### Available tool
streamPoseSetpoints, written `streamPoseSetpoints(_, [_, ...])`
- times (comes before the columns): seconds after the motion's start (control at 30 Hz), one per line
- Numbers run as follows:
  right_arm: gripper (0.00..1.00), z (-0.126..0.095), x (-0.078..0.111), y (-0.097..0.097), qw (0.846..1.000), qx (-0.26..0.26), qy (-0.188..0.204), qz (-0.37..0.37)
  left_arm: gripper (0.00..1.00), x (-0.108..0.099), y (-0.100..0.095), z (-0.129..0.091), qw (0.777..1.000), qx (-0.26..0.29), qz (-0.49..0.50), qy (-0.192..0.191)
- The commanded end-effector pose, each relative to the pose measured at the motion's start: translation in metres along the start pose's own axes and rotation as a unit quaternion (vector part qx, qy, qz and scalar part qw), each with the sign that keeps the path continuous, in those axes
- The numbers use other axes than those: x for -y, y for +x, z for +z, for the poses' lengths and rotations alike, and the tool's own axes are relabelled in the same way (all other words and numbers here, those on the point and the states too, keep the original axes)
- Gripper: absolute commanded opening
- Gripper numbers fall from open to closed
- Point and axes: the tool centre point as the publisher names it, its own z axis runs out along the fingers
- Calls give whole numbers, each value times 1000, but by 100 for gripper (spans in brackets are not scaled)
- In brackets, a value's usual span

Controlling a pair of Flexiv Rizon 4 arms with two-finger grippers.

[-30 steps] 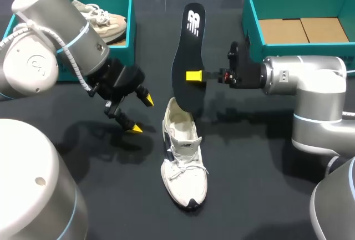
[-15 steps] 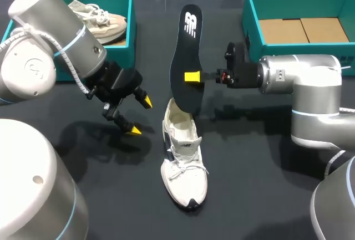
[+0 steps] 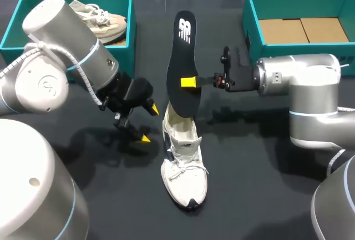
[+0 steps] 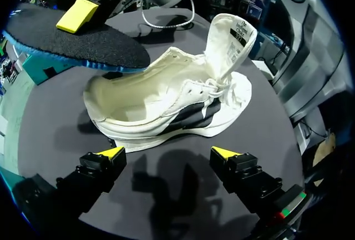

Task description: Take the shoe out of the shoebox, open the shoe tongue, remove and reinsert the insole, then place the shoe into the shoebox

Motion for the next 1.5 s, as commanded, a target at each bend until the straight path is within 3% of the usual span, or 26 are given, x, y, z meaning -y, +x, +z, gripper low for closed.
streamPoseSetpoints(0.03, [0,2,1,3,1000,5,0,-2,100,-2,-2,8,1000,3,-4,1])
streamPoseSetpoints(0.8, [0,6,7,-5,1000,19,-12,-16,100,9,-17,3,997,68,-42,-14])
streamPoseSetpoints(1.2, [0,6,7,-5,1000,19,-12,-16,100,10,-18,2,997,68,-42,-14])
streamPoseSetpoints(1.5, [0,15,2,-16,999,11,-12,-31,100,10,-18,2,997,68,-42,-14])
